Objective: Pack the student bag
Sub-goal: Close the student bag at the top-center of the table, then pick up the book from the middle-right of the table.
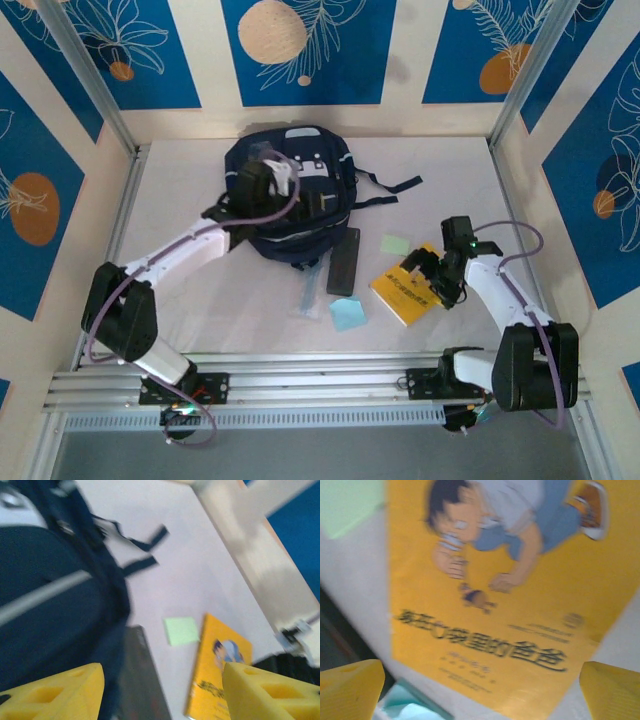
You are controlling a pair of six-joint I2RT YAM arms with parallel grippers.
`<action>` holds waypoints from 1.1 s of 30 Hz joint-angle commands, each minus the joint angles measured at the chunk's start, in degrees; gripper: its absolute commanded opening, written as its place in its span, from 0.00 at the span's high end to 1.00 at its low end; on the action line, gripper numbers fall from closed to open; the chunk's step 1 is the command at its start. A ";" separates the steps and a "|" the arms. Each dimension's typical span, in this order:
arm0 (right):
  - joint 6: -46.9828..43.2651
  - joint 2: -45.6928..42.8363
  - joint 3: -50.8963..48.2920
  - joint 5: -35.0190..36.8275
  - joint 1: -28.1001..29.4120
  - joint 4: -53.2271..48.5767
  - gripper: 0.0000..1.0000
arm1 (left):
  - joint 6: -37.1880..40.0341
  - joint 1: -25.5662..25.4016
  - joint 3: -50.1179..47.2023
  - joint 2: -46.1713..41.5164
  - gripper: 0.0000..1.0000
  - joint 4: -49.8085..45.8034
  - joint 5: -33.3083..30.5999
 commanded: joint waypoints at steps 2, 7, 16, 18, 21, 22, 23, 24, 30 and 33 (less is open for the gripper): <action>1.48 0.01 -3.15 -0.74 -1.16 1.90 0.00 | -2.81 -6.66 0.27 4.43 0.42 8.27 0.42; 1.11 0.63 -5.13 -1.07 -1.72 5.55 0.01 | -4.78 -12.04 6.35 14.88 0.51 9.48 0.00; 2.22 -3.56 -9.88 -5.26 -3.82 13.41 0.05 | -4.77 -15.25 13.58 26.71 0.62 0.94 -2.15; 2.35 -5.21 -10.36 -7.28 -4.55 15.13 0.08 | -3.80 -15.79 14.83 28.57 0.62 -1.01 -1.32; 2.42 -6.98 -10.07 -9.73 -5.28 16.39 0.11 | -2.89 -16.64 16.84 31.27 0.61 -3.32 -0.32; 2.30 -7.16 -9.89 -10.58 -5.58 16.66 0.12 | -2.62 -16.93 17.89 32.31 0.61 -4.03 0.18; 2.01 -7.12 -9.65 -11.65 -5.96 16.96 0.13 | -2.28 -17.20 18.95 33.28 0.61 -4.92 0.64; 1.67 -6.88 -9.55 -12.79 -6.38 17.50 0.14 | -2.18 -17.39 19.87 34.09 0.60 -5.71 0.97; 1.99 -4.88 -9.84 -18.35 -8.35 21.77 0.20 | -2.13 -17.76 22.75 37.15 0.59 -7.87 3.12; 3.06 -5.44 -9.88 -20.22 -8.29 23.64 0.32 | -2.25 -17.75 22.84 37.47 0.59 -7.99 3.53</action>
